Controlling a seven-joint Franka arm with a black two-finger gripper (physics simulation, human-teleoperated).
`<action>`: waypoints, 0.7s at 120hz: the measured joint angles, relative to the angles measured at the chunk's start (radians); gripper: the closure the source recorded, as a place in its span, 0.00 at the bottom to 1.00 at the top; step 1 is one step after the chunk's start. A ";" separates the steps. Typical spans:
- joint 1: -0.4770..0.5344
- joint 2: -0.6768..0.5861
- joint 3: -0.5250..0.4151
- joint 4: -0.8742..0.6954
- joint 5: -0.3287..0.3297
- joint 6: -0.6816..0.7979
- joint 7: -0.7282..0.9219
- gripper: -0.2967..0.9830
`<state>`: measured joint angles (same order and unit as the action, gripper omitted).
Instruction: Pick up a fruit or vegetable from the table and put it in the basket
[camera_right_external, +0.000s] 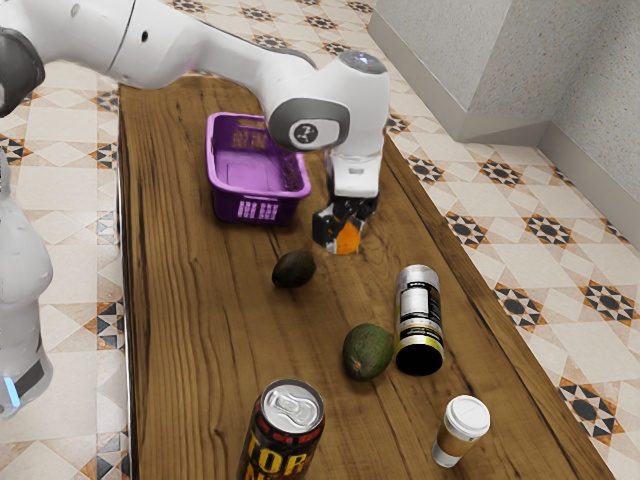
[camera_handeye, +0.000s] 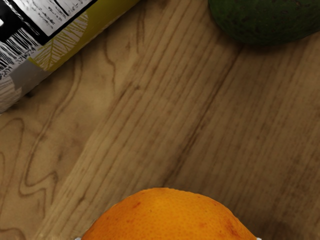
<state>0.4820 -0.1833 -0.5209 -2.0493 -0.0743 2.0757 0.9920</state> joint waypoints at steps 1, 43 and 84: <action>0.016 0.001 0.001 0.011 0.002 -0.005 0.003 0.51; 0.257 0.185 0.271 0.245 0.035 -0.152 0.146 0.51; 0.240 0.234 0.295 0.259 0.042 -0.177 0.244 0.51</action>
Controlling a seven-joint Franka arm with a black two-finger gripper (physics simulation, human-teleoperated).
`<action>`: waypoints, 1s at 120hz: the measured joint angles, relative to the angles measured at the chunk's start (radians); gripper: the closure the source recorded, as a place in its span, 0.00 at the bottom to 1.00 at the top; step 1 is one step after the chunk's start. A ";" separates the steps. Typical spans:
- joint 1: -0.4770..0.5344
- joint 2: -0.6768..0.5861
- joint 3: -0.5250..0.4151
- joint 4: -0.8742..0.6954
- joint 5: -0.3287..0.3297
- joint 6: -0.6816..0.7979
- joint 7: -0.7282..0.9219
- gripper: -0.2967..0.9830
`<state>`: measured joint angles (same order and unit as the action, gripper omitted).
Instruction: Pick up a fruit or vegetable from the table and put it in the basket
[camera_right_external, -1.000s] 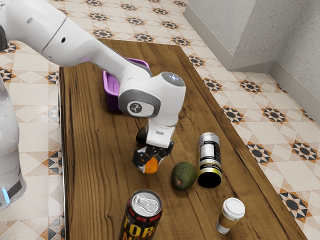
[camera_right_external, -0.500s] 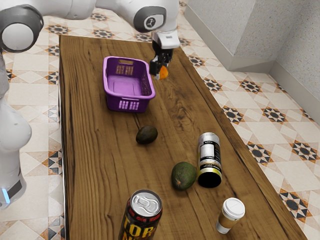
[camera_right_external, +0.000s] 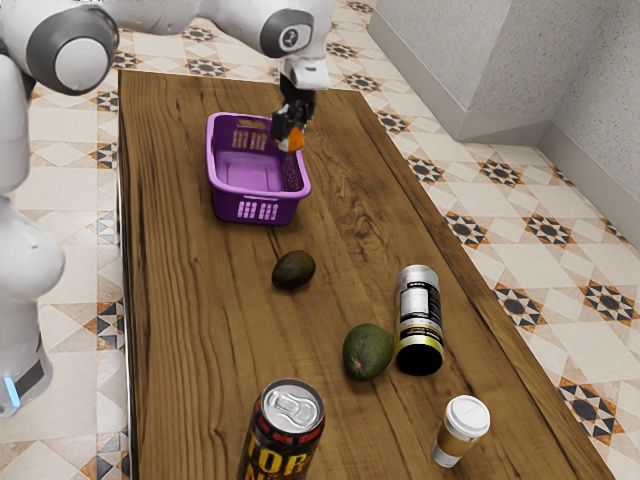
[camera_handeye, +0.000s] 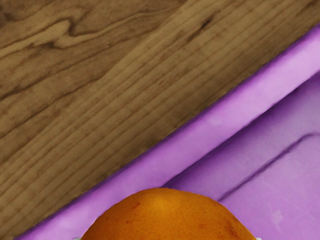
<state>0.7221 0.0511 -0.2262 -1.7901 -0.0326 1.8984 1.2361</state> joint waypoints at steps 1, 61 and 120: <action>-0.009 0.000 0.000 0.000 0.000 0.000 0.002 0.51; 0.037 -0.015 0.056 0.000 0.002 -0.007 0.080 0.51; -0.070 -0.082 0.059 -0.033 0.001 -0.031 0.119 0.51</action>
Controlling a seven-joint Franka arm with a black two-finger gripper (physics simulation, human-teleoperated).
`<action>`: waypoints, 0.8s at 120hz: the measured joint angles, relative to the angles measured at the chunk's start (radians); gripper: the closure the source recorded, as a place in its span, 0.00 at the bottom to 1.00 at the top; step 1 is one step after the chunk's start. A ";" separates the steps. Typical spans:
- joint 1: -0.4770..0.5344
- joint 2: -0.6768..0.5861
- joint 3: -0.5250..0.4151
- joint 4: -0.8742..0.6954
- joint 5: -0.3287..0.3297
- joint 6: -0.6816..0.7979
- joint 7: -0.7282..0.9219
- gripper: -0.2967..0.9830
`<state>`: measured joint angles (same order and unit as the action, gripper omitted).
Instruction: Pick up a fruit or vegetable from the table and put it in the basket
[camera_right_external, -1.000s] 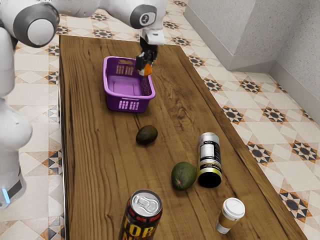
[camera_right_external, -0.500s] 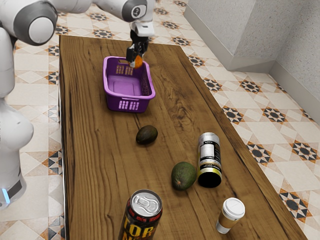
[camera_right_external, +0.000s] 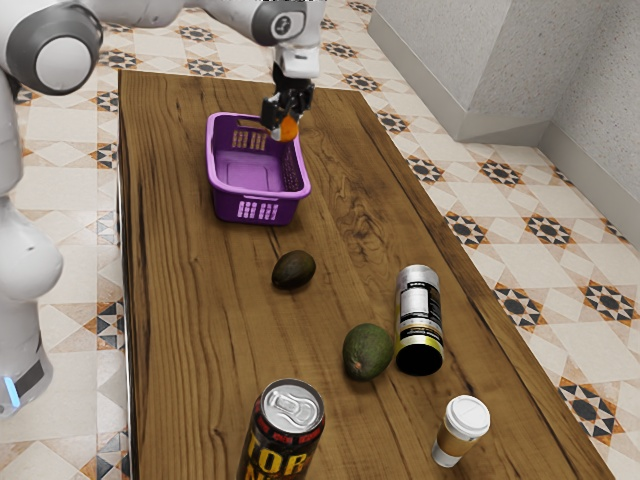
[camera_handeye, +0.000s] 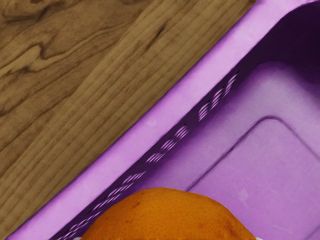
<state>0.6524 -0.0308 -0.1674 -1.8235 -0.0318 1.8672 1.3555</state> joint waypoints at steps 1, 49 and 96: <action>-0.003 -0.003 0.000 -0.003 0.000 -0.001 0.001 0.51; 0.086 -0.089 0.033 -0.109 0.000 -0.031 0.015 0.51; 0.055 -0.123 0.033 -0.134 0.002 -0.057 0.019 0.29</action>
<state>0.7069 -0.1538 -0.1348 -1.9571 -0.0301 1.8100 1.3741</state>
